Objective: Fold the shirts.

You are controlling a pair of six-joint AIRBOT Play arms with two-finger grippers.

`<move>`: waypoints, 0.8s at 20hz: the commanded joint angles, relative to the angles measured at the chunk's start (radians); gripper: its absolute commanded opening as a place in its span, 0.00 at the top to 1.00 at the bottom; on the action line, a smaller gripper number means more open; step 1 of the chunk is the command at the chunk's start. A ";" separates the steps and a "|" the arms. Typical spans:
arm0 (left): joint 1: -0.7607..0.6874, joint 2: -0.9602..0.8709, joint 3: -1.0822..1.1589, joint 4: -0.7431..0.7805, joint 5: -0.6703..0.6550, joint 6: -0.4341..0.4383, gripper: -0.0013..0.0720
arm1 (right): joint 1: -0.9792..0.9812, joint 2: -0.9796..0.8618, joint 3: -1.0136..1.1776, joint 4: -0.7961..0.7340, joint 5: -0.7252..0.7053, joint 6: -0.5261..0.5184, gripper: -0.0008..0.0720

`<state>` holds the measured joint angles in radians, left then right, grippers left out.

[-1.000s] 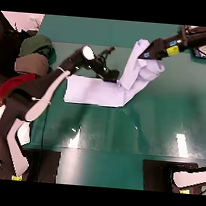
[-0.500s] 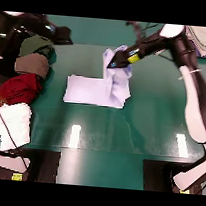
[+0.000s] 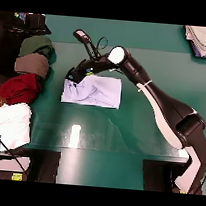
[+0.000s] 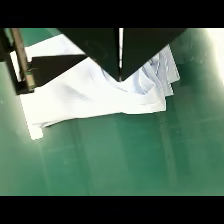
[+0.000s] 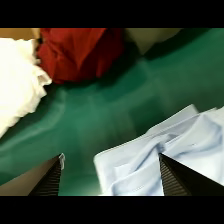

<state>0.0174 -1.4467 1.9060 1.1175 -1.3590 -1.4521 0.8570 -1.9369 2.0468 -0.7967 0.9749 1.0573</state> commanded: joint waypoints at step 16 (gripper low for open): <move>-0.128 0.160 -0.667 0.014 -0.021 -0.007 0.19 | -0.628 0.420 -0.759 0.045 0.196 0.195 0.17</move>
<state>-0.0704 -1.3567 1.4517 1.1099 -1.5047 -1.4616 0.2779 -1.5284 1.3258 -0.8494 1.1748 1.2457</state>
